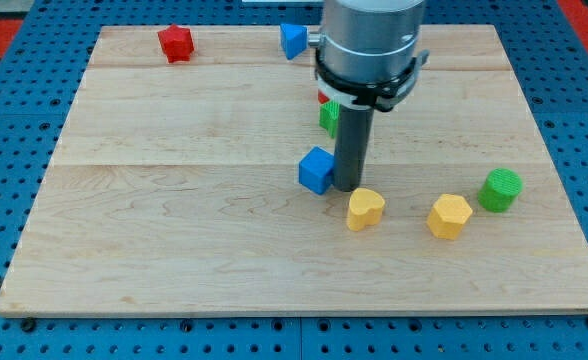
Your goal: Push the blue cube to top right
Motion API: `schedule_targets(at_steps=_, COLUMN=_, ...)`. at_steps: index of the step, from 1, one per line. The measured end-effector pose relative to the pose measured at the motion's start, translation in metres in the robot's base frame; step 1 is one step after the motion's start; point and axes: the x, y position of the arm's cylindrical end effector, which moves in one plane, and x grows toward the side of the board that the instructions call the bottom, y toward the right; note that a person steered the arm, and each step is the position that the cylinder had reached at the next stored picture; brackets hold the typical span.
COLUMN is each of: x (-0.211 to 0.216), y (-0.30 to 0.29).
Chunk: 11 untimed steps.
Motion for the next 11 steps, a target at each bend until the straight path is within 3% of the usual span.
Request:
schedule_targets(at_steps=1, x=0.014, y=-0.009)
schedule_targets(at_steps=2, x=0.016, y=-0.067)
schedule_targets(at_steps=4, x=-0.011, y=-0.094)
schedule_targets(at_steps=7, x=-0.027, y=0.02)
schedule_targets(at_steps=8, x=-0.015, y=0.066)
schedule_targets(at_steps=9, x=-0.03, y=0.079)
schedule_targets(at_steps=11, x=-0.078, y=0.037)
